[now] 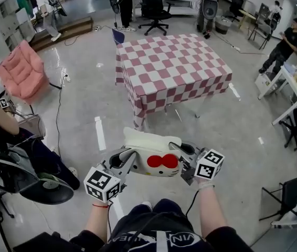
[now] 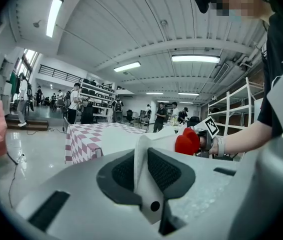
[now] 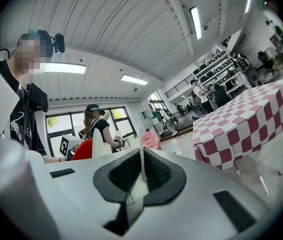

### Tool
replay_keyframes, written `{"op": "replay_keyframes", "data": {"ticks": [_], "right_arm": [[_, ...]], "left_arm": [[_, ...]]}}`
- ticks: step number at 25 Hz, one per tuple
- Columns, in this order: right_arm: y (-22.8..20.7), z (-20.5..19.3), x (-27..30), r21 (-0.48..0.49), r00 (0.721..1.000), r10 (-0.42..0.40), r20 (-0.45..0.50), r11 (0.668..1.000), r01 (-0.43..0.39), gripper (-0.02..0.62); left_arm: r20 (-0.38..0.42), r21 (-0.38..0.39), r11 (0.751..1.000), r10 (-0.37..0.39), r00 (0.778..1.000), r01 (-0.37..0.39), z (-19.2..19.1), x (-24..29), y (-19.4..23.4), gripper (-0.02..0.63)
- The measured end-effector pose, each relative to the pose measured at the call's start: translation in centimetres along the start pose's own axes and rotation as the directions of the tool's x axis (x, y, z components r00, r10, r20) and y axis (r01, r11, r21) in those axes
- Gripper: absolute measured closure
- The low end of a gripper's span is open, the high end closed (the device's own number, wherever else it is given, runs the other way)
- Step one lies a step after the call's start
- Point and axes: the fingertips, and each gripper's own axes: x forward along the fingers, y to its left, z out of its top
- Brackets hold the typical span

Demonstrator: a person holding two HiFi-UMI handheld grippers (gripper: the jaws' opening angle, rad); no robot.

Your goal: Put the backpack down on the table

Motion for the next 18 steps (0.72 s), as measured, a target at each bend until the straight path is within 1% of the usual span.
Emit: {"op": "replay_keyframes", "data": {"ticks": [4,6,12,18], "right_arm": [[-4.5,3.1,1.6,0.001,1.0,0.008,-0.018,1.0,-0.008,0.584],[-5.8,4.2,2.6,-0.007,1.0,0.01,-0.022,1.0,-0.01,0.584],[-6.5,3.3,4.4,-0.014,1.0,0.013,-0.024,1.0,-0.013,0.584],[-11.2,5.7,6.4,-0.018,0.999,0.025,-0.023,1.0,-0.025,0.584]], "left_arm": [[0.003,-0.009,1.0,0.009,1.0,-0.009,2.2,4.3,2.3,0.549],[0.009,-0.014,1.0,0.012,1.0,-0.012,3.0,5.5,3.6,0.549],[0.005,-0.008,1.0,0.009,1.0,-0.009,2.0,5.7,5.6,0.549],[-0.001,-0.01,1.0,0.017,1.0,-0.017,3.6,10.2,8.5,0.549]]}}
